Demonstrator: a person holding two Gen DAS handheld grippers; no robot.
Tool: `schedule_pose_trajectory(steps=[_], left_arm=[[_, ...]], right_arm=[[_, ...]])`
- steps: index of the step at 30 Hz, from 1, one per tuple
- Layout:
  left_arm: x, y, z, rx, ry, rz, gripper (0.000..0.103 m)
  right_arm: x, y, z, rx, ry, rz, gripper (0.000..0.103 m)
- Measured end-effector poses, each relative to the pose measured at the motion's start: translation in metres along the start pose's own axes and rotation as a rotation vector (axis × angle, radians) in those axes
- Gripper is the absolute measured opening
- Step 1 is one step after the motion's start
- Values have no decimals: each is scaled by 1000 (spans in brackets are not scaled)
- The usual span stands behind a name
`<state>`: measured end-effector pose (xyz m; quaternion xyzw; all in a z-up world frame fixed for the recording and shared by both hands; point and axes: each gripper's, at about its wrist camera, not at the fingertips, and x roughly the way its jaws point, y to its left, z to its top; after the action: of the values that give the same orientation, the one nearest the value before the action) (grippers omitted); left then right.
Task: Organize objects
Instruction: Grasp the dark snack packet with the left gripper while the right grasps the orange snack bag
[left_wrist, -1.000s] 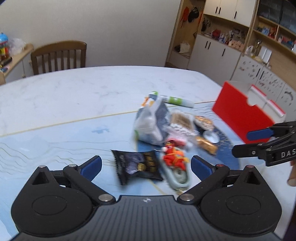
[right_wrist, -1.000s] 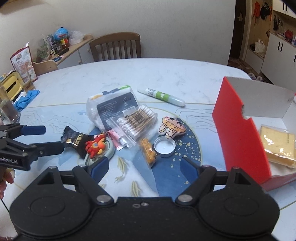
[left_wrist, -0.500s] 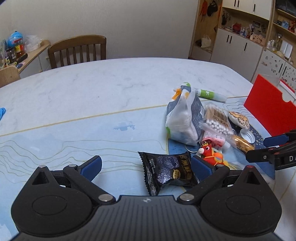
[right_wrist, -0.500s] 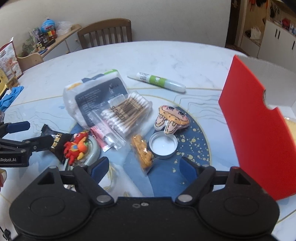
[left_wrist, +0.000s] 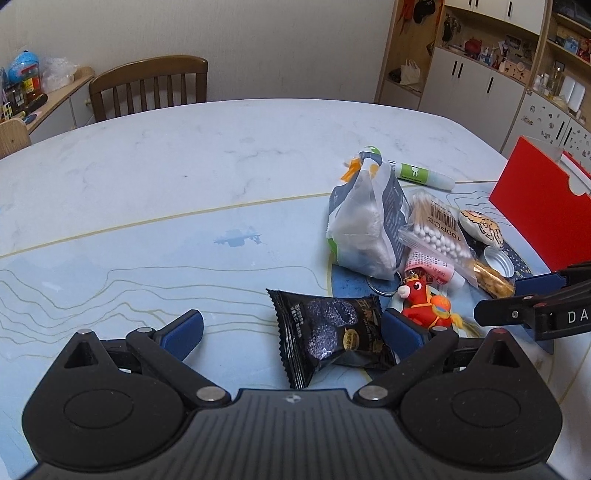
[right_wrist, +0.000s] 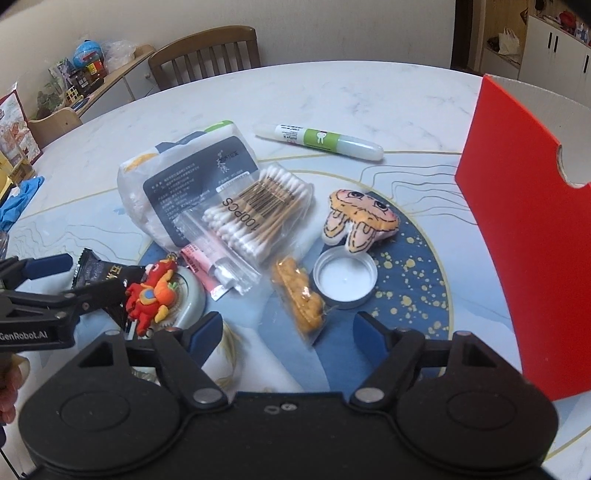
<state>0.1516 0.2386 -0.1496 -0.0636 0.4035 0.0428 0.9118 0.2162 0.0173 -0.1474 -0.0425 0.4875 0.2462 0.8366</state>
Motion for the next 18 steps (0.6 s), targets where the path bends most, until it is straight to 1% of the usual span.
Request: schedule_pose_trajectory(steps=[2,4,8,10,11,13,15,16,18], left_arm=[[0,-2,0,4,-4,3,103],[0,-4,0,6,-8,5,103],[0,-4,-2,-13,-2,-16,103],[0,-3,-3,-26,0,-32,103],[-1,-3,-4,-32,3,-43,102],[-2,-4,-5,-29,10,-51,102],[-3,-6,-5,-12,12,-51,102],[-4,-7,-5,-9,10,-55,99],[-7,-7,-5,-13,11,-70,92]], right_arm=[[1,1,1,2,-1,1,72],[2,3,3,-1,-2,-1,67],[2,6,4,-10,-4,-13,57],[3,8,4,-14,-5,-16,50],[3,9,4,-18,-6,-18,48],[3,11,4,-31,-4,-12,37],[3,15,4,-47,0,-14,31],[3,16,4,-53,2,-12,25],[2,17,3,-62,3,-14,21]])
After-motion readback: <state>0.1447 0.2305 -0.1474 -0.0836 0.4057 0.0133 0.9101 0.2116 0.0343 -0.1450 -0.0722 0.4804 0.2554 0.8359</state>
